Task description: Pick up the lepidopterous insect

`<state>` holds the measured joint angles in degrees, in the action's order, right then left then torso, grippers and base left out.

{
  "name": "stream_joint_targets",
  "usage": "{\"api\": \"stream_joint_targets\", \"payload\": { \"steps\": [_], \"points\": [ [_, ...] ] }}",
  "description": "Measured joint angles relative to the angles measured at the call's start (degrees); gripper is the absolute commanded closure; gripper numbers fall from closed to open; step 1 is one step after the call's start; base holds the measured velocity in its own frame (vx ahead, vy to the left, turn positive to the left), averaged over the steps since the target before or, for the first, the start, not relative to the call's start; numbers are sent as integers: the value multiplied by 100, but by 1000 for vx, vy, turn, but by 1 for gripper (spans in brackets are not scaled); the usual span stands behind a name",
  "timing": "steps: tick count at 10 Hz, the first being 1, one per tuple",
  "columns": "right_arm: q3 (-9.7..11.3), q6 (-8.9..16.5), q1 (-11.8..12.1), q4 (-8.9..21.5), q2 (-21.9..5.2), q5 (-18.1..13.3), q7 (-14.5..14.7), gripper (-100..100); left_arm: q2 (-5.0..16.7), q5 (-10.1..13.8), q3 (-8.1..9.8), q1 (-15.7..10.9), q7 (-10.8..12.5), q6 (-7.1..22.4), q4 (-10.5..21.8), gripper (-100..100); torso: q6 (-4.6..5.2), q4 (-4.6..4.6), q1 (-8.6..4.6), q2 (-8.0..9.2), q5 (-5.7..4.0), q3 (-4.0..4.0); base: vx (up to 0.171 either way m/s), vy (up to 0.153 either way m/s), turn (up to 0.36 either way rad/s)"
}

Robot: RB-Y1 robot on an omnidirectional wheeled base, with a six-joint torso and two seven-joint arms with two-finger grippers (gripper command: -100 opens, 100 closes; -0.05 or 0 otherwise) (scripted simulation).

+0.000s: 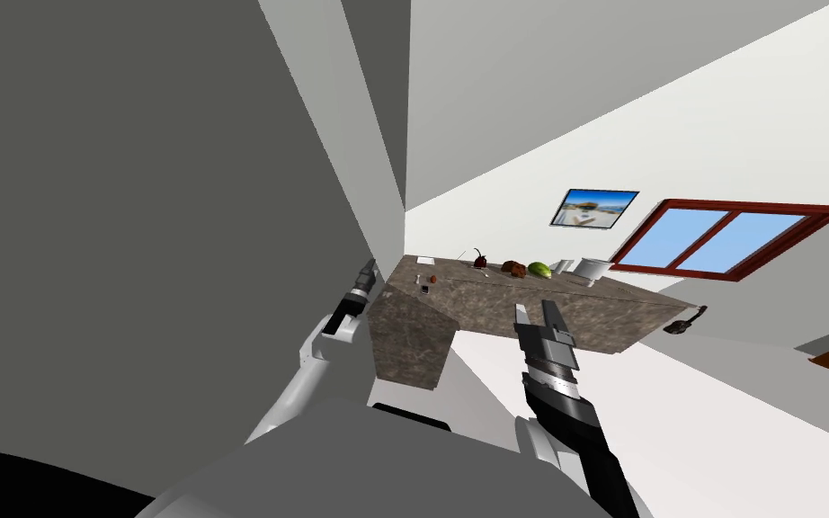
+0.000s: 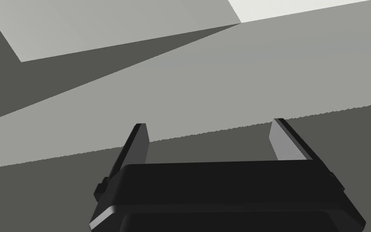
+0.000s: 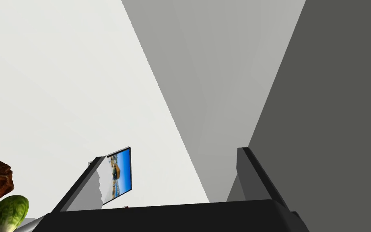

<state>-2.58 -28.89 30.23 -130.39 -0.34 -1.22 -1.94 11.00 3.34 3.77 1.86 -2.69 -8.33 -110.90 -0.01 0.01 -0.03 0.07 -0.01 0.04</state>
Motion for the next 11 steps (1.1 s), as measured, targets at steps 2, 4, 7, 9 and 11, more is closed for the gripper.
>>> {"api": "stream_joint_targets", "payload": {
  "steps": [2, 4, 7, 9, 11],
  "points": [
    [0, 0, 0, 0, 0, 0, 0, 0, 17, -3, 8, -192, -32, 270, 77, -100, 0, 0, 1, -2, 0, -1, -13, 0, 12],
    [0, 0, 0, 0, 0, 0, 0, 0, 49, -11, 20, -480, -95, 530, 365, -100, -1, -1, 2, -3, 0, -1, -19, -5, 25],
    [0, 0, 0, 0, 0, 0, 0, 0, 146, 2, 63, -959, -190, 993, 825, -100, -1, -1, 1, -3, 0, -2, -17, -7, 21],
    [0, 0, 0, 0, 0, 0, 0, 0, 160, -8, 79, -1265, -267, 1296, 1131, -100, -1, -1, -1, -5, 0, -3, -11, -9, 26],
    [0, 0, 0, 0, 0, 0, 0, 0, 220, 16, 94, -1461, -290, 1551, 1329, -100, -1, -1, 1, -6, 0, -3, -3, -1, 16]
  ]
}}
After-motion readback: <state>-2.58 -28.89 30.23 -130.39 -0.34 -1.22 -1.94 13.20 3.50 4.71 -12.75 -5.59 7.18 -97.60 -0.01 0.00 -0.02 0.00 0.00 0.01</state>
